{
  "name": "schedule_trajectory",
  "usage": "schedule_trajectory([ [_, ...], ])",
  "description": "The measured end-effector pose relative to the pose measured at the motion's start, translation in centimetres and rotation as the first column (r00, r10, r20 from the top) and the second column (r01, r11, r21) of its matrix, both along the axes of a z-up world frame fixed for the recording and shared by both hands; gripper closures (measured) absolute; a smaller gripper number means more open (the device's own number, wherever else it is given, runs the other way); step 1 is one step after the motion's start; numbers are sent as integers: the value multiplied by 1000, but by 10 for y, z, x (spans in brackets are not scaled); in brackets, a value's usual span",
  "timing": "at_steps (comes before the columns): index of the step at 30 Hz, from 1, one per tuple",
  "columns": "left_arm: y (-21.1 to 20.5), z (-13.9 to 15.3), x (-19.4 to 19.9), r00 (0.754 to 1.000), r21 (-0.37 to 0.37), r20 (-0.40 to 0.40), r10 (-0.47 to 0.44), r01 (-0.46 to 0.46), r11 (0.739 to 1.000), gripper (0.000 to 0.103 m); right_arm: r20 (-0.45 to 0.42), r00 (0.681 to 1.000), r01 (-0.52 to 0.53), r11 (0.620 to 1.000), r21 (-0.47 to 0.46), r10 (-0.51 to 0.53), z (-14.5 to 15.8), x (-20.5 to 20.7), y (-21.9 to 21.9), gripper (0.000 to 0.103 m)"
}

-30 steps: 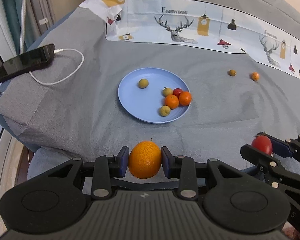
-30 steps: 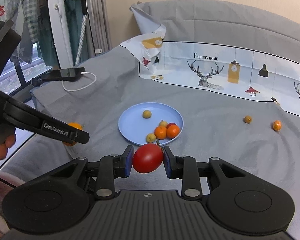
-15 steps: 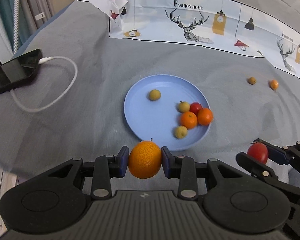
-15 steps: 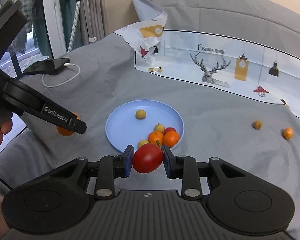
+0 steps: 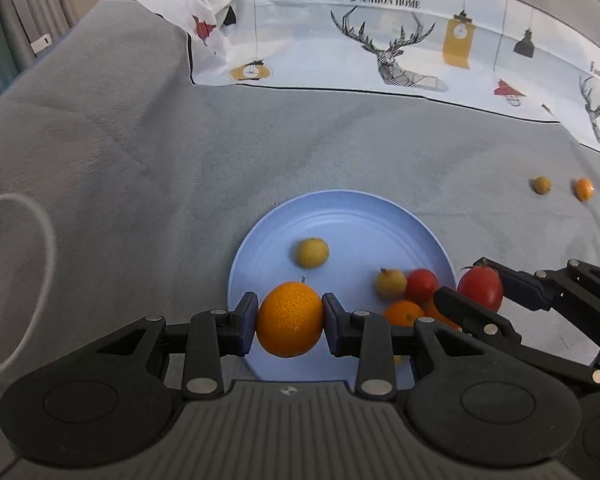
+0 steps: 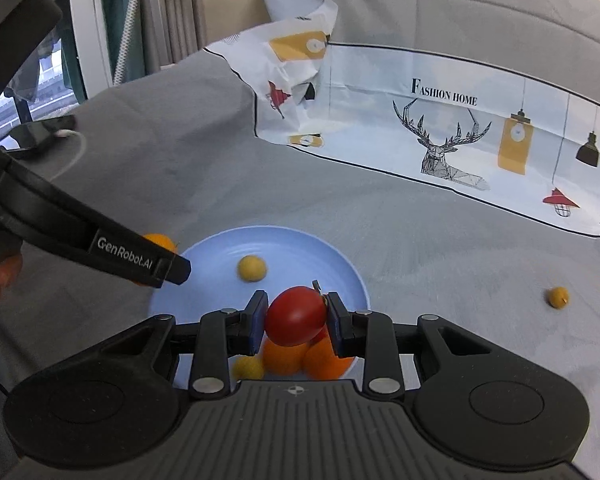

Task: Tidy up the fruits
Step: 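Open both tools to drop the orange and tomato onto the plate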

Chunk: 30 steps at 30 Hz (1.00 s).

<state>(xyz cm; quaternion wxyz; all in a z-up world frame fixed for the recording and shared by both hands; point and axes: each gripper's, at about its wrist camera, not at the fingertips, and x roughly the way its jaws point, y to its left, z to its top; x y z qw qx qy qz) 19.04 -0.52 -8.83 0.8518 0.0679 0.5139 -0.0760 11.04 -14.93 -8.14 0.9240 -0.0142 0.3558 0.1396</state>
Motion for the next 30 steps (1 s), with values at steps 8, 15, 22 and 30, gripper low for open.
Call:
schedule_trajectory([
  [8, 4, -10, 18, 998, 9, 46, 36, -36, 999, 0, -39, 999, -4, 1000, 10, 4, -21, 35, 3, 62],
  [15, 10, 10, -16, 997, 15, 71, 16, -17, 1000, 0, -52, 998, -29, 999, -26, 27, -12, 12, 3, 23],
  [22, 21, 36, -87, 996, 13, 79, 42, -43, 999, 0, -72, 997, -5, 1000, -24, 3, 20, -51, -3, 12],
  [30, 32, 63, -157, 986, 12, 149, 79, -82, 997, 0, 10, 1000, 15, 999, -29, -15, 62, -122, -2, 6],
])
